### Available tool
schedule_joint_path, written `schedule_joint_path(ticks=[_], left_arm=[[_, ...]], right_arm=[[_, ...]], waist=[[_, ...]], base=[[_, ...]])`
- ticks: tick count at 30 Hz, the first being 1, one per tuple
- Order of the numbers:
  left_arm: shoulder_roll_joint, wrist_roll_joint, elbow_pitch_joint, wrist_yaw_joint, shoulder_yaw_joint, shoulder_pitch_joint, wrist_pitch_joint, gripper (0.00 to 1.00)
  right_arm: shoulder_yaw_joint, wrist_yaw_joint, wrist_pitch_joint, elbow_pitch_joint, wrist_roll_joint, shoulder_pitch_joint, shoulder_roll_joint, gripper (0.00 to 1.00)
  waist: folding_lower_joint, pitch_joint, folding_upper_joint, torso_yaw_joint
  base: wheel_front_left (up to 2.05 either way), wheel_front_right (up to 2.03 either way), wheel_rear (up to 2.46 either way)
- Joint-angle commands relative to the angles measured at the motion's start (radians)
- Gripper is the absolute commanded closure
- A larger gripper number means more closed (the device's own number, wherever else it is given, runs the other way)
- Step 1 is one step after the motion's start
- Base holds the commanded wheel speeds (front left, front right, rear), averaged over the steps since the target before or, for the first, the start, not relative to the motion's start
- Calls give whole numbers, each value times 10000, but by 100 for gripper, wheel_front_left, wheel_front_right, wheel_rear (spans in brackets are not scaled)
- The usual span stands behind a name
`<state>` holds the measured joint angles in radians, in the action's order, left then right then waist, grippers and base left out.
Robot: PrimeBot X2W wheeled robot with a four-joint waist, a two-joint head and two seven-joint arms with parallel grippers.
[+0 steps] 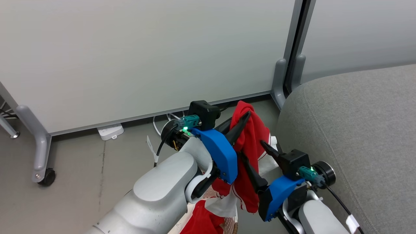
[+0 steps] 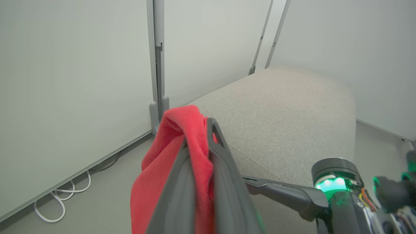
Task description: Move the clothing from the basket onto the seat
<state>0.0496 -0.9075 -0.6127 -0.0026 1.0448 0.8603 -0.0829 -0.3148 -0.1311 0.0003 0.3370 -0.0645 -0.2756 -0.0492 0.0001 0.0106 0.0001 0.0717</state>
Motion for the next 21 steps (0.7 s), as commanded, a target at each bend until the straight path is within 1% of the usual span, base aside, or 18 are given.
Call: schedule_joint_path(ticks=[1,7,12,13,14,15,21], left_arm=[[19,-78,11,42,93,172,-95,100],[21,-324,55,92,334,312,-195,100],[18,-541,132,124,542,407,-258,100],[21,-601,139,108,584,421,-277,100],[17,-637,147,103,631,436,-289,100],[13,-674,155,111,679,449,-306,100],[17,-861,70,176,837,534,-417,100]], right_arm=[[-118,7,16,284,-169,-316,-24,0],[-558,7,-89,1652,-329,-1383,-24,0],[-934,7,-174,2602,-694,-2059,-22,0],[-985,7,-176,2771,-753,-2155,-24,30],[-1039,7,-222,2911,-800,-2265,-22,57],[-1079,7,-273,3025,-858,-2366,-22,100],[-1259,7,-574,3535,-1051,-2648,-22,100]], waist=[[-1,-6,-1,-25],[-1,-28,-1,-62],[-1,-32,-1,-124],[-1,-31,-1,-134],[-1,-30,-1,-144],[-1,-31,-1,-153],[-1,-11,-1,-150]], base=[[0,0,0],[0,0,0],[0,0,0],[0,0,0],[0,0,0],[0,0,0],[0,0,0]])
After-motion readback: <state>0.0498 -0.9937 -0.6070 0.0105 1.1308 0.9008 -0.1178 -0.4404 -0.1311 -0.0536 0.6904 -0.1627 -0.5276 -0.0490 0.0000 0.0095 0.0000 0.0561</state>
